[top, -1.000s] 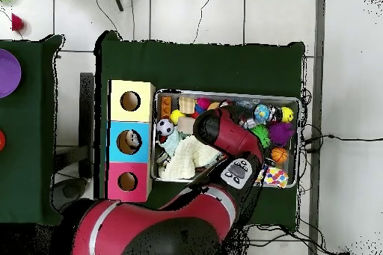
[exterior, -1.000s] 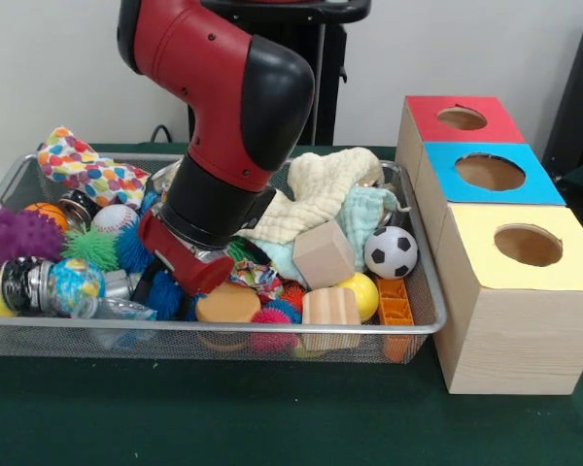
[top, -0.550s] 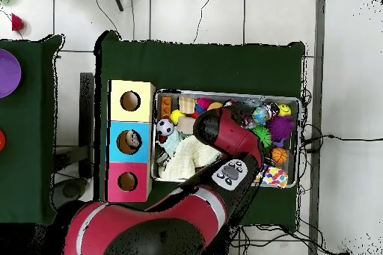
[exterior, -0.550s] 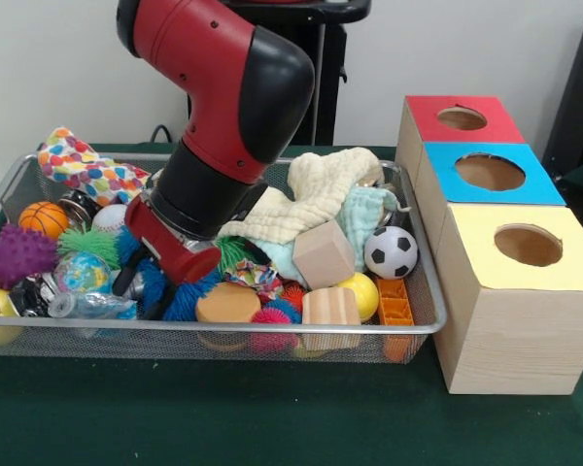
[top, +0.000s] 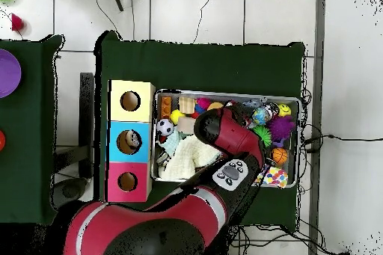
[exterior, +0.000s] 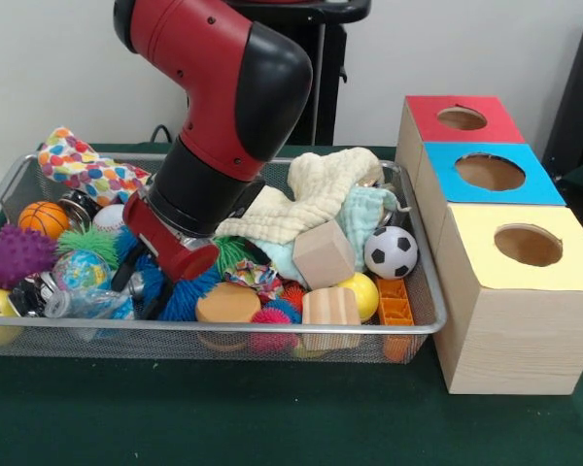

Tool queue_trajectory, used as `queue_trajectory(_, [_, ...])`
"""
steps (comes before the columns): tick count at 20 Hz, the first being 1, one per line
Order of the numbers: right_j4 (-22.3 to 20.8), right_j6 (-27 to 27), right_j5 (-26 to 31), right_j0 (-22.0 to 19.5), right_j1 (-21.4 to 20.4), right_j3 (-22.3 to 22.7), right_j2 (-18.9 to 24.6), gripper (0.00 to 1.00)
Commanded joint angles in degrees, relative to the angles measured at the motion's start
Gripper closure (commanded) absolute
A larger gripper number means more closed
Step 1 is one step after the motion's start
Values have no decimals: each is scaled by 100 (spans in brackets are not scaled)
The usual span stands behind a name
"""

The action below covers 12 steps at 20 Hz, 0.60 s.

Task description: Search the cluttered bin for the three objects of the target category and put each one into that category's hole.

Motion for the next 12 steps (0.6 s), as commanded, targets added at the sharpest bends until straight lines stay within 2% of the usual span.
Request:
queue_trajectory(1, [188,1041,413,-235,-27,-5,589,0])
queue_trajectory(5, [125,991,260,-309,-40,37,737,0])
queue_trajectory(12, [47,886,716,-307,-319,234,800,0])
